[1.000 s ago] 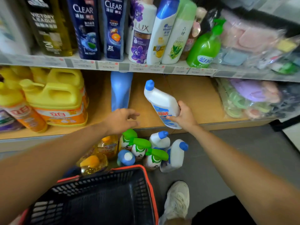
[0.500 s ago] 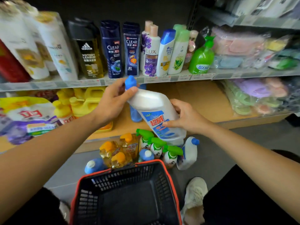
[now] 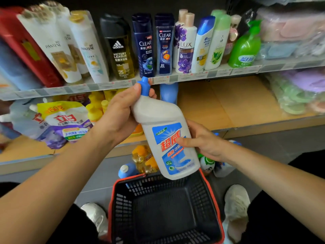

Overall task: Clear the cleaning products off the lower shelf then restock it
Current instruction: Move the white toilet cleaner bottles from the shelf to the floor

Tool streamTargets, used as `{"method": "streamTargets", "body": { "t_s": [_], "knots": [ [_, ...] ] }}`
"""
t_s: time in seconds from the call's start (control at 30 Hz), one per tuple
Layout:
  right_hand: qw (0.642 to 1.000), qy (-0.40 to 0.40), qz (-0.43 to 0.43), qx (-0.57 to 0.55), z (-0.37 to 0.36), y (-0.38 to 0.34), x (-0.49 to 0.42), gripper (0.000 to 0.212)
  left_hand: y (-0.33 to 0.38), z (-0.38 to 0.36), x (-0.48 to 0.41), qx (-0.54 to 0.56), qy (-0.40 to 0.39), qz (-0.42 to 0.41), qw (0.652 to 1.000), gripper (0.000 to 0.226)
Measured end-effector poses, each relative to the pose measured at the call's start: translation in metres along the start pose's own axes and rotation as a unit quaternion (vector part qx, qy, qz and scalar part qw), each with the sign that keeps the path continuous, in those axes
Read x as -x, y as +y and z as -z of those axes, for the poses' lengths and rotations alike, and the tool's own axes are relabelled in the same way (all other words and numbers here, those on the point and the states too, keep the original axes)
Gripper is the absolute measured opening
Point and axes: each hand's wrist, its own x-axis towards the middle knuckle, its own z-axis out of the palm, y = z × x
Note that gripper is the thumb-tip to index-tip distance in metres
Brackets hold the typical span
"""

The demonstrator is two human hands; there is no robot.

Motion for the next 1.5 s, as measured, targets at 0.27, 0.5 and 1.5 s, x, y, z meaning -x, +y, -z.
{"method": "streamTargets", "body": {
  "t_s": [0.27, 0.5, 1.5],
  "knots": [
    [0.997, 0.048, 0.057, 0.018, -0.011, 0.005, -0.014, 0.062, -0.001, 0.013, 0.002, -0.171, 0.082, -0.075, 0.979, 0.025],
    [0.973, 0.137, 0.128, 0.132, -0.016, 0.007, -0.009, 0.066, -0.008, 0.031, 0.005, -0.478, 0.085, -0.176, 0.856, 0.016],
    [0.989, 0.096, 0.111, 0.032, -0.010, -0.004, -0.001, 0.059, -0.021, 0.023, 0.000, -0.409, 0.093, -0.211, 0.883, 0.027]
  ]
}}
